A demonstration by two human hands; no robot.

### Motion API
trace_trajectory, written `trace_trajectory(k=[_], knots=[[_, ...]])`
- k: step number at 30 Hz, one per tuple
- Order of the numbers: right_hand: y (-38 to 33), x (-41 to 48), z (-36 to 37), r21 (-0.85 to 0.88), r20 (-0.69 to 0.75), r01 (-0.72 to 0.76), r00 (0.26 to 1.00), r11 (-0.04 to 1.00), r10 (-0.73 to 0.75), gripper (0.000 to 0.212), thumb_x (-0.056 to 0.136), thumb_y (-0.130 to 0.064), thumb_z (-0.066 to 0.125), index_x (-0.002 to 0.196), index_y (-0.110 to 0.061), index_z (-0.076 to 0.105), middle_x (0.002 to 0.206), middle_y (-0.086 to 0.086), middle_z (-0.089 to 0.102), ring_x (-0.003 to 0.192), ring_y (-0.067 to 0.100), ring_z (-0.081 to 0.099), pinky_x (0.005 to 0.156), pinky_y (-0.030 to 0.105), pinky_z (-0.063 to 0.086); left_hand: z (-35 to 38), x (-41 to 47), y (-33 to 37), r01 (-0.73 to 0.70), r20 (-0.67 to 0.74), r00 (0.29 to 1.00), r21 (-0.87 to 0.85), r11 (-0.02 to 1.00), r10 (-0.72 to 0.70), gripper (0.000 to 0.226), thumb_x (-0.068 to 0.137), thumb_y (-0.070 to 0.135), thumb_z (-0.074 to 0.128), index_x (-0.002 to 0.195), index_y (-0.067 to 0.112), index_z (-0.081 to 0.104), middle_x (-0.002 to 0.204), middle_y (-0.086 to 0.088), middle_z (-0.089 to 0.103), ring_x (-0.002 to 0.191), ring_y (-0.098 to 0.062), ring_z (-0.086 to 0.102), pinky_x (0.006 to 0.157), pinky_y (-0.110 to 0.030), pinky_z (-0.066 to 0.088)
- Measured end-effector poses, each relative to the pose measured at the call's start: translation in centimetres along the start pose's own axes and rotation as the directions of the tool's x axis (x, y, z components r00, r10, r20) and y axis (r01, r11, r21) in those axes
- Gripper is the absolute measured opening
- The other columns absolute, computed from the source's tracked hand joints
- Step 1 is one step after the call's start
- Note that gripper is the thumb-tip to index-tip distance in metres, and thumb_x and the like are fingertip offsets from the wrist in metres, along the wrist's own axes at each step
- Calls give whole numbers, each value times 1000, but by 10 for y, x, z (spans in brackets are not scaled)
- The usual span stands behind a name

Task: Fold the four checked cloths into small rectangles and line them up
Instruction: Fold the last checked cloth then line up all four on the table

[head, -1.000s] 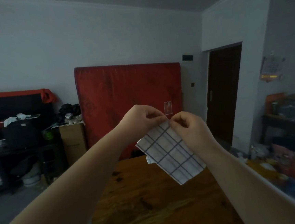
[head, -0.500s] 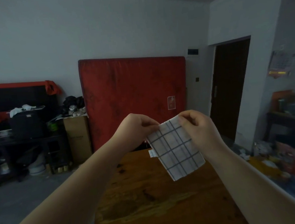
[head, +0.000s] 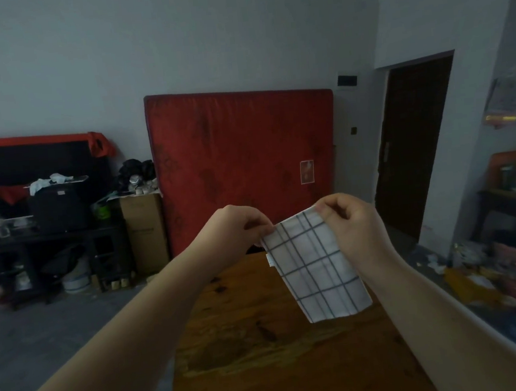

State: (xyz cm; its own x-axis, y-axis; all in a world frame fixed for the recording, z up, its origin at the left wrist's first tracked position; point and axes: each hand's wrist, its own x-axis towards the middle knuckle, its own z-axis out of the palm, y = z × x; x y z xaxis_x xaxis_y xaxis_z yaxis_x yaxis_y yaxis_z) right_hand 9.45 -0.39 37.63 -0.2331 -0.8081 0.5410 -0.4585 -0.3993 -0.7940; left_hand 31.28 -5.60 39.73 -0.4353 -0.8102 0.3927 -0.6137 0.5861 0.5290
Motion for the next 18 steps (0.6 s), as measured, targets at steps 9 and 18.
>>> trace_trajectory(k=[9, 18], knots=[[-1, -6, 16, 5, 64, 17, 998, 1000, -18, 14, 101, -32, 61, 93, -34, 72, 89, -15, 72, 81, 6, 69, 69, 27, 57, 5, 11, 32, -74, -15, 997, 6, 997, 74, 21, 92, 47, 68, 104, 31, 76, 93, 17, 71, 85, 4, 64, 73, -16, 52], [10, -9, 11, 17, 205, -114, 973, 993, 108, 19, 103, -37, 55, 102, -29, 72, 91, -11, 74, 80, -1, 70, 63, 16, 53, 9, 19, 27, 28, -68, 997, -167, 986, -40, 6, 94, 30, 70, 93, 31, 75, 90, 15, 71, 85, -1, 64, 68, -17, 49]])
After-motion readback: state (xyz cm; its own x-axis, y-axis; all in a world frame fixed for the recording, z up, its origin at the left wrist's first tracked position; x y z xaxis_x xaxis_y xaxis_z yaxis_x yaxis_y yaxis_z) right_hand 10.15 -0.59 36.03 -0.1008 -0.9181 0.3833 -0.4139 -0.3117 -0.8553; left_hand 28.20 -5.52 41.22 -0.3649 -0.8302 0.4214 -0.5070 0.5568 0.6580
